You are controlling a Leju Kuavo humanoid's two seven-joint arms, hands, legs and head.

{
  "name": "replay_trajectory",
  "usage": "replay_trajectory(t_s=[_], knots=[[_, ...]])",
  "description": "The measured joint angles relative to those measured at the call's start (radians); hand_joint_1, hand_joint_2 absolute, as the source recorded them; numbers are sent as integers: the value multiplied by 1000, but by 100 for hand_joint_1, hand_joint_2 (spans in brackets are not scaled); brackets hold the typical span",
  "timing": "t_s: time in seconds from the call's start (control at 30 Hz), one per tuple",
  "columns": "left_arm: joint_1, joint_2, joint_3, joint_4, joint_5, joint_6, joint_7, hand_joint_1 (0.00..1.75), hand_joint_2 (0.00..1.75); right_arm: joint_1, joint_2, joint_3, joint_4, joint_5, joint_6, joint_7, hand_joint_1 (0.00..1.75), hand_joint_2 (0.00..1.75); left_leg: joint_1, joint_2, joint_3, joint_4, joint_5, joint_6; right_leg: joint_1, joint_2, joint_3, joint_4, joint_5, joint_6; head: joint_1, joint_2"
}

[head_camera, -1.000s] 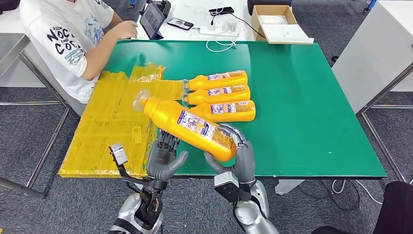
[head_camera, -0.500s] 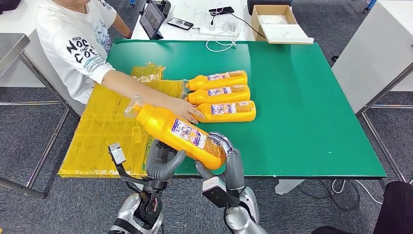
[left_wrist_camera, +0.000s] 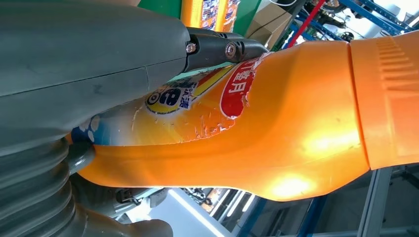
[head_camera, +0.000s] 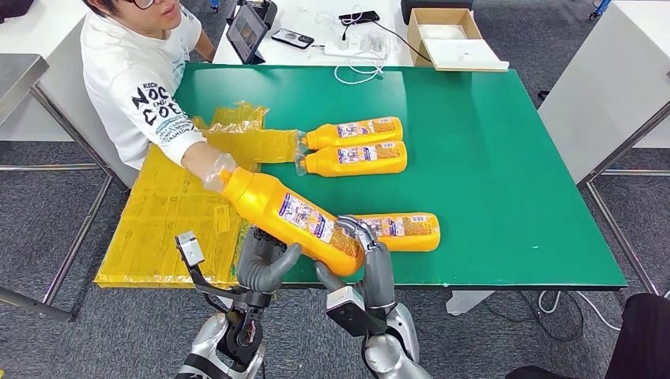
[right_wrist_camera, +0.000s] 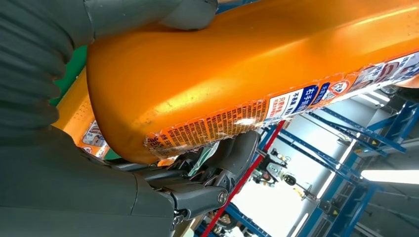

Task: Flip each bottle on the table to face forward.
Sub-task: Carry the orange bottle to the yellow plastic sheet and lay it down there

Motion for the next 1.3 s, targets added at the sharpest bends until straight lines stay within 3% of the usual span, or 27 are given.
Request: replay_trajectory(t_s=[0.23,0.83,0.87,1.0,1.3], knots=[[-1,0,-2,24,-30,26,-1,0,175,-21,24,43,74,70,2,-1,175,175,0,0,0,0,0,0,0,0,-1,0,0,0,0,0],[-1,15,20,83,-50,75,-13,0,175,-58,51,124,240,41,13,9,175,175,0,1,0,0,0,0,0,0,-2,0,0,0,0,0],[-1,15,22,84,-49,76,-15,6,175,-61,51,127,246,37,13,9,175,175,0,1,0,0,0,0,0,0,-2,0,0,0,0,0],[1,15,31,84,-46,79,-26,171,175,-75,52,139,269,29,13,9,175,175,0,1,0,0,0,0,0,0,-2,0,0,0,0,0],[4,15,42,83,-50,91,-34,175,175,-85,58,145,295,27,13,9,175,175,0,1,0,0,0,0,0,0,-2,0,0,0,0,0]])
